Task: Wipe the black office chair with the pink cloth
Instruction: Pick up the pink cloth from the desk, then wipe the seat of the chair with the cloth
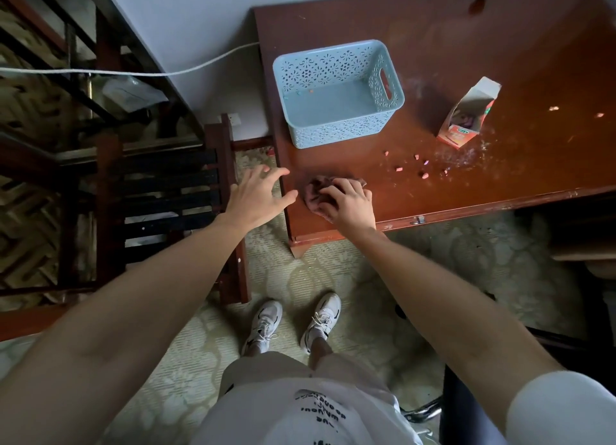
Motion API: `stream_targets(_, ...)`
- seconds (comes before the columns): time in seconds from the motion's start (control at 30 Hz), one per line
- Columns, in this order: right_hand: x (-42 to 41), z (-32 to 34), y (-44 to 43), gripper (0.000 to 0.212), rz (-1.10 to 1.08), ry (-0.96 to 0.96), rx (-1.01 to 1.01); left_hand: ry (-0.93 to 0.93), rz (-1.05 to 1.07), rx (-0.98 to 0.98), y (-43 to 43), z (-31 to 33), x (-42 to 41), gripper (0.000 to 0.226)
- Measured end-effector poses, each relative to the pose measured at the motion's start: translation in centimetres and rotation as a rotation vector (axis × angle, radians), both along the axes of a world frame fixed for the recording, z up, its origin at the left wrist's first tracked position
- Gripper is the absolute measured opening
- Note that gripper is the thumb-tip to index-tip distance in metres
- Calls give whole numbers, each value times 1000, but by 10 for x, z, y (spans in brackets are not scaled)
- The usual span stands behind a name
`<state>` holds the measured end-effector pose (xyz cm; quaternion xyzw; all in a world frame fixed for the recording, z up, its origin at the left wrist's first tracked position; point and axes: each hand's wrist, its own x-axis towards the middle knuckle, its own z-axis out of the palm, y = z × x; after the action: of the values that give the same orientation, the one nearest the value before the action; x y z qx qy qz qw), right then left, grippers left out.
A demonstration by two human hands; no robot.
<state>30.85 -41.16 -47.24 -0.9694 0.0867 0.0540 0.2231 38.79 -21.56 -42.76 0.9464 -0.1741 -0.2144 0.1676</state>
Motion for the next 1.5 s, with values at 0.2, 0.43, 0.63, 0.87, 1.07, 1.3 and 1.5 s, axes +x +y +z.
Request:
stream_targets(0.2,6,5,-1,22,-89,-5,75,-8,-37,-1,0,5,4,57)
stream_targets(0.43,-2,39,-1,17,-384,-14,395,66,-151,-83,-14,24,10,62)
stream_targets(0.63,-6,81,-11,34,-642,-59,786,69,-292,-216,-40,55,15,59)
stream_targets(0.87,-25,122,-16,43,-746,-175,1023,27,-441,-247,-58,82,17,61)
stream_targets(1.07,-49,145,-12,36,-796,-247,1005,106,-554,-336,-69,93,14,53)
stream_targets(1.3,-92,159,-8,13,-942,-421,955,105,-690,-419,-96,104,-16,21)
stream_targets(1.5,-141,163,-8,9,-1136,-537,943,8,-837,-414,-131,111,-58,28)
